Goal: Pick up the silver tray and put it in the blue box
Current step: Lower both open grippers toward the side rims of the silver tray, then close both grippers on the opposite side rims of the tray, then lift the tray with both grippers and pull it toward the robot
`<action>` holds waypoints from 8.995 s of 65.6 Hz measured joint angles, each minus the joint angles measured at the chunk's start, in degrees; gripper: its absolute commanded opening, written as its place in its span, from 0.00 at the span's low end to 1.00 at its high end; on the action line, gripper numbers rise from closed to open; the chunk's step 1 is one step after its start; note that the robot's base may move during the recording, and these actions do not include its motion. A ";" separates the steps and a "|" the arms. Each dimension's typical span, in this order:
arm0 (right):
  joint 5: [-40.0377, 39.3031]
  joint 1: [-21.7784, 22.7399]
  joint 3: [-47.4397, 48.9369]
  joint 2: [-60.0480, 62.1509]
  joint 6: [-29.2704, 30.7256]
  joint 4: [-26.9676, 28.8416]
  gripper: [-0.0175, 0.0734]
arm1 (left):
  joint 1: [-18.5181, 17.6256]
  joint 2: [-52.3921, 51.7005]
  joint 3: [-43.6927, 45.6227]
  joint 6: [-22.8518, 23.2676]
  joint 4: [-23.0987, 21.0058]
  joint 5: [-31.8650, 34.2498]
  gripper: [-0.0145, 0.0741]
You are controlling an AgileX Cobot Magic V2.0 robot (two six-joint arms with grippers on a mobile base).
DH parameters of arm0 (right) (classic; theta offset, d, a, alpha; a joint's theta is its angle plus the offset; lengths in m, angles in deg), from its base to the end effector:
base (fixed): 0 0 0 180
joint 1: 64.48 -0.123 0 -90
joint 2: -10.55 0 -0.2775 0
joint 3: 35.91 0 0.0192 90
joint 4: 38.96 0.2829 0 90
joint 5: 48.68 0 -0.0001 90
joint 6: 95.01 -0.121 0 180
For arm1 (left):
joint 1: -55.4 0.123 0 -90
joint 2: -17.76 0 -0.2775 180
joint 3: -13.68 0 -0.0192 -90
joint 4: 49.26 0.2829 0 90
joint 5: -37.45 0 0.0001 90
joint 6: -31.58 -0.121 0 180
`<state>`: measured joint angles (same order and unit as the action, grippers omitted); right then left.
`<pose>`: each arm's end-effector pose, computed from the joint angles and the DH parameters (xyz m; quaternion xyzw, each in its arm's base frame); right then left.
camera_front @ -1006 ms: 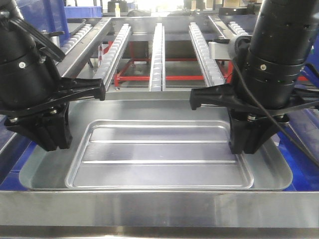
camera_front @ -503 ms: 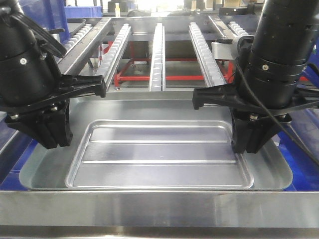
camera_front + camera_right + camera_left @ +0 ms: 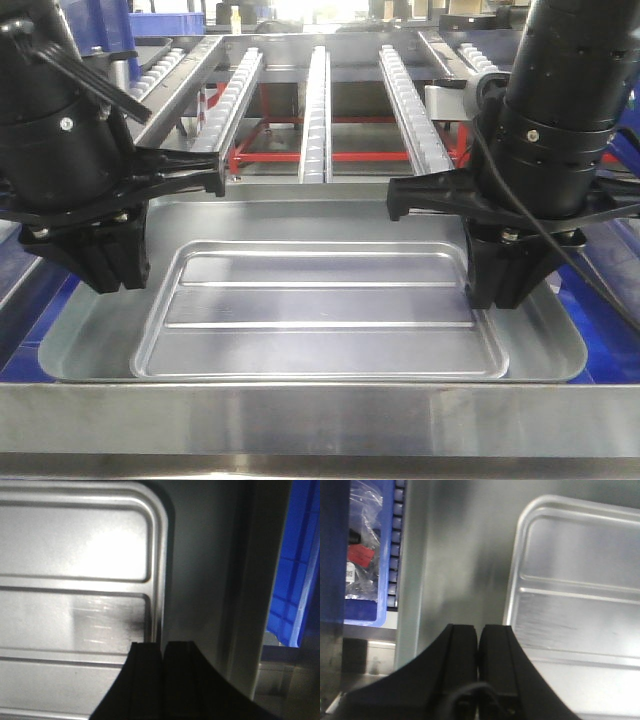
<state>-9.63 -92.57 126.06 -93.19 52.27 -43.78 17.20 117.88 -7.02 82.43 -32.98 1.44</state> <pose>0.3174 0.1621 0.1458 0.0120 0.9855 0.0570 0.1595 0.2878 -0.2011 0.1589 -0.0119 0.9744 -0.0649 0.2150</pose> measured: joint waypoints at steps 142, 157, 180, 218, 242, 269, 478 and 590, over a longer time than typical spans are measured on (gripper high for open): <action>-1.04 0.00 0.00 0.00 -0.13 0.00 0.67 | -2.84 3.40 4.67 -0.20 1.37 -3.35 0.50; -1.13 0.00 0.00 0.00 -0.13 0.00 0.67 | -2.84 4.37 4.67 -0.20 2.68 -3.35 0.50; -1.17 0.00 0.00 0.00 -0.13 0.00 0.67 | -2.84 7.28 4.67 -0.20 2.81 -3.35 0.50; -1.40 0.00 0.00 -1.34 -0.13 0.00 0.67 | -2.84 7.34 4.78 -0.20 2.93 -3.35 0.50; -1.54 0.00 0.00 -2.49 -0.13 0.00 0.67 | -2.84 7.34 4.86 -0.20 2.36 -3.35 0.50; -1.58 0.00 0.00 -2.49 -0.13 0.00 0.67 | -2.84 7.34 4.86 -0.20 2.36 -3.35 0.50; 7.41 -19.96 -14.66 27.97 -30.62 -14.37 0.25 | -21.97 -17.67 -4.49 16.39 6.86 -15.48 0.15; 9.12 -21.70 -10.42 24.35 -32.33 -15.43 0.26 | -18.01 -20.12 -4.62 8.79 4.52 -16.09 0.16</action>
<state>-0.51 -114.26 115.64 -68.84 19.94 -59.21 -0.81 97.77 -11.64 91.22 -28.46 -14.66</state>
